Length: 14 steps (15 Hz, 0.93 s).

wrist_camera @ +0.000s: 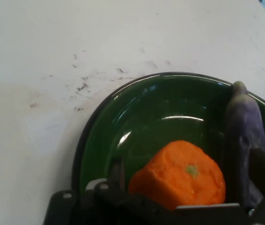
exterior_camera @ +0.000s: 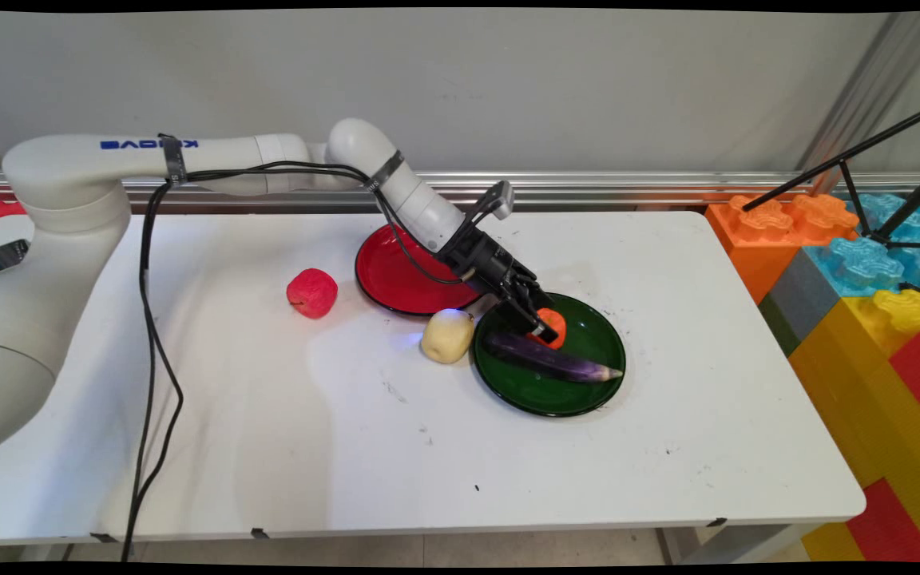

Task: Pick up the mandarin from the green plate, then place the picked object on the table

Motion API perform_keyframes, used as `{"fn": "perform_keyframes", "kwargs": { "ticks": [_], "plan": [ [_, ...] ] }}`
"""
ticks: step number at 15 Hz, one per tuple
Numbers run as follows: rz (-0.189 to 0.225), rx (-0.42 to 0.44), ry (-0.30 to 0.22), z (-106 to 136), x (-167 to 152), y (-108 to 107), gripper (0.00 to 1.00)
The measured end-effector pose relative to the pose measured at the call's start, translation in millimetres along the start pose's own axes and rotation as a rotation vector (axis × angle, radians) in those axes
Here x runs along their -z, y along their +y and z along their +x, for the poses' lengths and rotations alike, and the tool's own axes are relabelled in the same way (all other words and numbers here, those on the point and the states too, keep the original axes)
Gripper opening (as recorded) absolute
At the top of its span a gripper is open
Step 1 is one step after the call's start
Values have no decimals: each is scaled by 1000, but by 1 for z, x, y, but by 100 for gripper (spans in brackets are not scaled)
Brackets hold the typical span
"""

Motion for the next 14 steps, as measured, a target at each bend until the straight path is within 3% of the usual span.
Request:
{"fn": "perform_keyframes", "kwargs": {
  "ticks": [2, 3, 14],
  "plan": [
    [1, -6, 2, -1, -1, 0, 100],
    [3, -9, 2, -1, -1, -1, 0],
    [4, -25, 3, -1, 4, -1, 0]
  ]
}}
